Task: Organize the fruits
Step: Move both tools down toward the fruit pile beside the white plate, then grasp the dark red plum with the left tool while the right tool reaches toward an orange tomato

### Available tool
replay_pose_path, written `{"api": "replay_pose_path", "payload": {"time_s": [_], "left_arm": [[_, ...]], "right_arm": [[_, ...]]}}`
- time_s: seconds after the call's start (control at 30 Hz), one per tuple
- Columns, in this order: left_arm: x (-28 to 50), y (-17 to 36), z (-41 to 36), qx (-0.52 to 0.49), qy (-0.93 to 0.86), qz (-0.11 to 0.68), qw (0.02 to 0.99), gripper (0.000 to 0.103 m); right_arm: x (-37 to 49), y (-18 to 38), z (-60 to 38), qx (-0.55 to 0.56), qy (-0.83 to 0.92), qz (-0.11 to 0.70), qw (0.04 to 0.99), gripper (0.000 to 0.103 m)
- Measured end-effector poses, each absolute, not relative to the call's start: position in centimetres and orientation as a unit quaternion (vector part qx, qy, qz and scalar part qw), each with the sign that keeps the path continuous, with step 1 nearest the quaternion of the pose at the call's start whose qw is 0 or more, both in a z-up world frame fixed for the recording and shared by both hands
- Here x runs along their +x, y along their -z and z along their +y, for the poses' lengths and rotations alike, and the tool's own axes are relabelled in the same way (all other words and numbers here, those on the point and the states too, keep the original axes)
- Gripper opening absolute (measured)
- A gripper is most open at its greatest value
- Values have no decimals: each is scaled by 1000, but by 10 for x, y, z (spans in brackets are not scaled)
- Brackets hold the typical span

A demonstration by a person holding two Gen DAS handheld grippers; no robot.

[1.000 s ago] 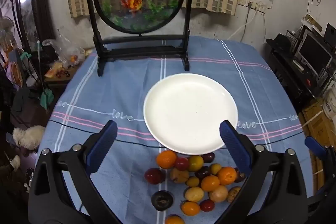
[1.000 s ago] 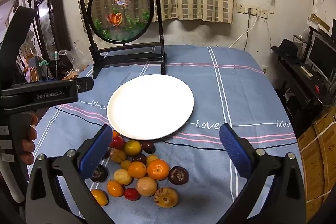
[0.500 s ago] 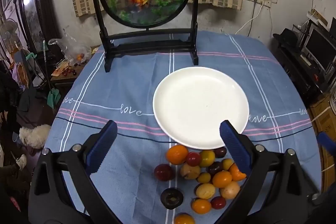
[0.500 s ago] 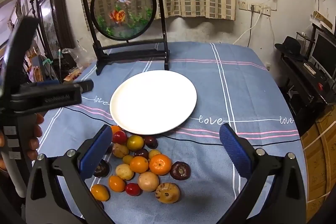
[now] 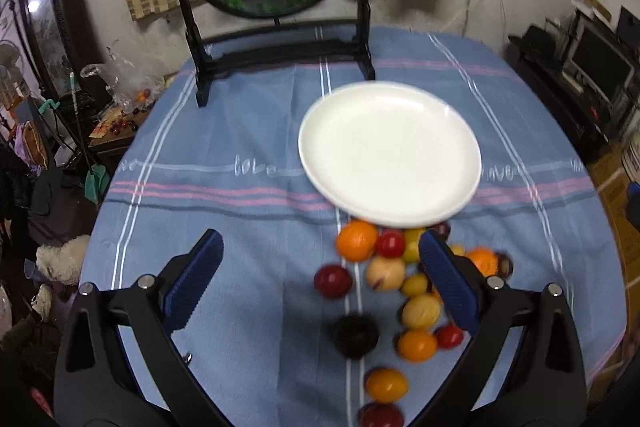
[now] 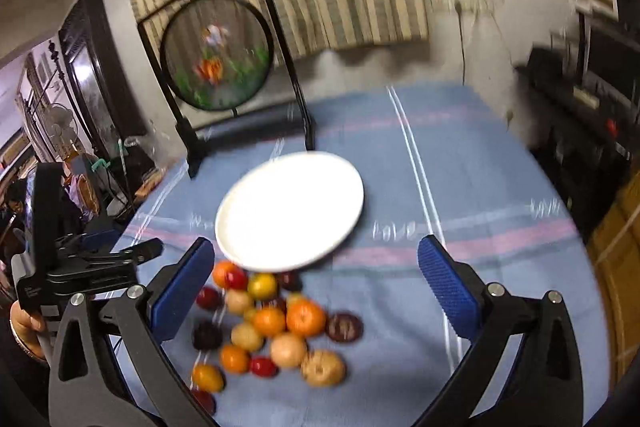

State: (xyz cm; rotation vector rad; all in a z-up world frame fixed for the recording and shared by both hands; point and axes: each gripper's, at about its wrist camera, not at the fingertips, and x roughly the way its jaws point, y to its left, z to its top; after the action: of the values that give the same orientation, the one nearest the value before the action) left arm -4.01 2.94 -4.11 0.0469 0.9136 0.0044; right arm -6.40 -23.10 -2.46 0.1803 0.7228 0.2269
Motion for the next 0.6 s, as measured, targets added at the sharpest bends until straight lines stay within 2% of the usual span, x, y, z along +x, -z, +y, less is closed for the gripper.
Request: {"api": "replay_pose_path", "payload": {"time_s": [0.4,0.6], "left_arm": [[-136,119,-3,83,147,524,835,100],[-143,146,-5,52,139,547,824,100]], "right_arm": [[-94,99,-222,26,-143,482,864,102],[-106,119,-204,12,-178,512,840,102]]}}
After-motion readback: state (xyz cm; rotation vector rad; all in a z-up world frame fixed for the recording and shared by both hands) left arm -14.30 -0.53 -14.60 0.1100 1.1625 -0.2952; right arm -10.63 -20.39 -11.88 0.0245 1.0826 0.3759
